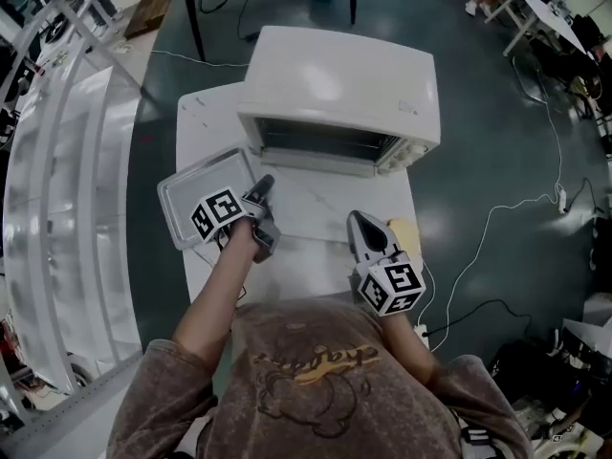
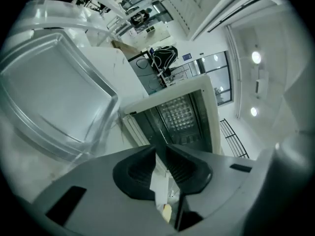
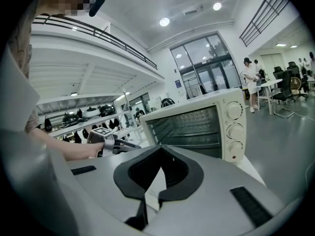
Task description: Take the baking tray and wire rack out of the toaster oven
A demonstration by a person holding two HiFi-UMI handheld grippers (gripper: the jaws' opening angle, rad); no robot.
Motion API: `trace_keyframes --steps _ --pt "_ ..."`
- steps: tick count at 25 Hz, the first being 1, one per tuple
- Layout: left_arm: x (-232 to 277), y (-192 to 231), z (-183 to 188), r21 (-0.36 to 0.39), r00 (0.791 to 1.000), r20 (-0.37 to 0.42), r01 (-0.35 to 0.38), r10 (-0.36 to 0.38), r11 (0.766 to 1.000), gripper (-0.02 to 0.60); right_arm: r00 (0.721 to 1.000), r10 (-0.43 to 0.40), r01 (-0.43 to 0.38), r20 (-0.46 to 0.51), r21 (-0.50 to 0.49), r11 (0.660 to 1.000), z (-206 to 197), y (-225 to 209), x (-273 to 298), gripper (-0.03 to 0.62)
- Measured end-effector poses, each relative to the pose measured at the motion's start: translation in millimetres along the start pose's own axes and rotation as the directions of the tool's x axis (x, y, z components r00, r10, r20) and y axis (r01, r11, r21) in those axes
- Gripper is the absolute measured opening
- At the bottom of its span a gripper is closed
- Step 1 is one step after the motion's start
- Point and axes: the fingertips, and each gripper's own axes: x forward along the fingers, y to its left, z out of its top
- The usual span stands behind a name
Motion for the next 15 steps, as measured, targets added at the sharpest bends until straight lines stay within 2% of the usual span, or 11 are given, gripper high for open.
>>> trace_keyframes --steps 2,5,8,15 --pt "22.4 -9.3 -6.7 -0.019 0.999 -0.006 0.036 -0.036 0.999 0.043 0.999 -0.041 0.041 0.005 0.009 0.999 -1.0 -11.3 -11.7 -0.006" --pt "54.0 -23.7 -13.5 -0.036 0.995 -0.006 0.095 -0.095 0.995 0.043 0.995 -0.102 0.101 0.016 0.021 0.995 -1.8 -26.6 -29.6 -0.006" --pt "80.2 -36.1 -16.7 -0.058 0.990 0.004 0.139 -0.139 0.989 0.092 0.987 -0.158 0.157 0.025 0.033 0.987 -0.8 -38.9 -48.3 -0.006" --pt "133.8 -31.7 -14.3 -0.079 0.990 0.047 0.139 -0.135 0.987 0.103 0.962 -0.273 0.271 0.021 0.057 0.961 -7.5 -63.0 -83.2 -0.006"
